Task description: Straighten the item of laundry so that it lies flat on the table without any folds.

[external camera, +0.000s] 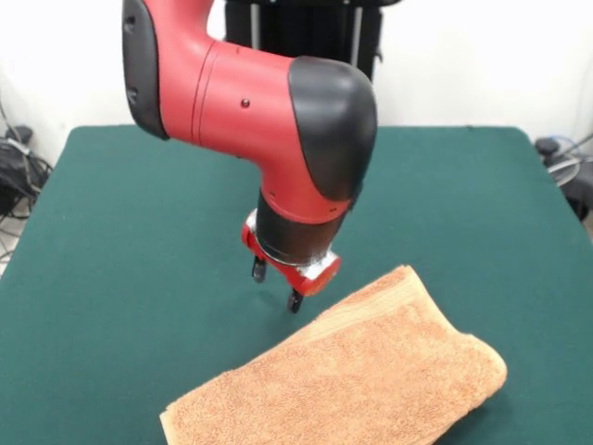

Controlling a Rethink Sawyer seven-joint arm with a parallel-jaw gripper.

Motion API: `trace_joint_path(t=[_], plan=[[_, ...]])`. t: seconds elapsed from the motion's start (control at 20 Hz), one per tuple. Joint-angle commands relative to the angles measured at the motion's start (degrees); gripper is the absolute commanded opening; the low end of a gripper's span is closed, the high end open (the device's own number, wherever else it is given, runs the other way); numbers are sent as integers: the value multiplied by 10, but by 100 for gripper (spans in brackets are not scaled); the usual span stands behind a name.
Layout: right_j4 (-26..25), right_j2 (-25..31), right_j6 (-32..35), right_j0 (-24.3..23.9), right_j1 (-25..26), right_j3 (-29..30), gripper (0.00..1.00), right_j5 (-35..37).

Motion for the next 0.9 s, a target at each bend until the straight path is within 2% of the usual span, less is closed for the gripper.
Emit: trace_joint_path(t=[0.05,0.25,0.4,0.7,0.9], plan=[[48,-48,218,30,34,-27,100,81],[62,-30,205,7,43,-56,100,135],[69,-24,210,7,28,-41,100,141],[79,-14,164,8,-78,59,100,153],[61,-5,88,1,-140,78,100,184]])
